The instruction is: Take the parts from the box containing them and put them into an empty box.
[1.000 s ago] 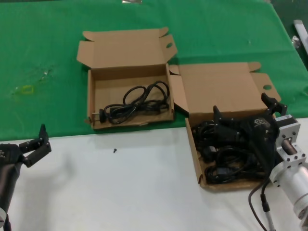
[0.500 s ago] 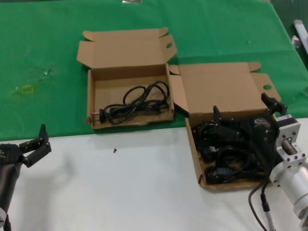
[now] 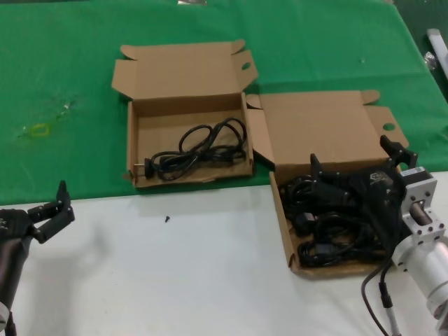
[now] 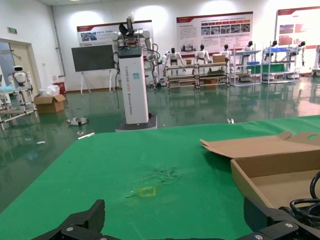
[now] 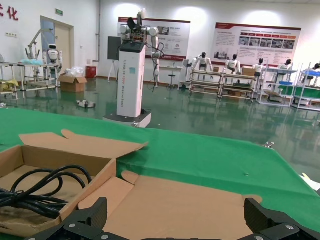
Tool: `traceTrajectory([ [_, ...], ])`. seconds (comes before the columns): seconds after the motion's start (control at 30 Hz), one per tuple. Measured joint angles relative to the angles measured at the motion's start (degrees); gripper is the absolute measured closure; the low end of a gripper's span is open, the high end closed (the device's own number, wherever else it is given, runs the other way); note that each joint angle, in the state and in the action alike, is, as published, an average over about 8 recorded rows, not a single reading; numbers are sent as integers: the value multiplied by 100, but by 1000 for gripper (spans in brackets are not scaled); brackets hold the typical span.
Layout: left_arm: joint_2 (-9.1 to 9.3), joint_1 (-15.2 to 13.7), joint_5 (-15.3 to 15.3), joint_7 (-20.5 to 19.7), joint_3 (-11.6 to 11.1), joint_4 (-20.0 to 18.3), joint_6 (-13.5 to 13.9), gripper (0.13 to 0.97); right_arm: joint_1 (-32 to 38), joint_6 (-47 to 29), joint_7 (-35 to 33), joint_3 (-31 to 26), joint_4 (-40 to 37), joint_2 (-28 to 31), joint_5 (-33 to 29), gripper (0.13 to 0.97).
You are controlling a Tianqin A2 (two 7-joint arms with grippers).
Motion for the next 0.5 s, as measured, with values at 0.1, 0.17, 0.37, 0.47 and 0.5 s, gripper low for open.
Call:
traceTrajectory([
  [0.1, 0, 0, 0, 0, 0, 0, 0, 132, 0, 0, 0, 0, 0, 0, 0, 129],
  [0.17, 0, 0, 0, 0, 0, 0, 0, 132, 0, 0, 0, 0, 0, 0, 0, 129],
  [0.37, 0, 0, 0, 0, 0, 0, 0, 132, 0, 0, 0, 0, 0, 0, 0, 129],
  [0.47, 0, 0, 0, 0, 0, 0, 0, 132, 0, 0, 0, 0, 0, 0, 0, 129],
  [0.5, 0, 0, 0, 0, 0, 0, 0, 132, 0, 0, 0, 0, 0, 0, 0, 129],
])
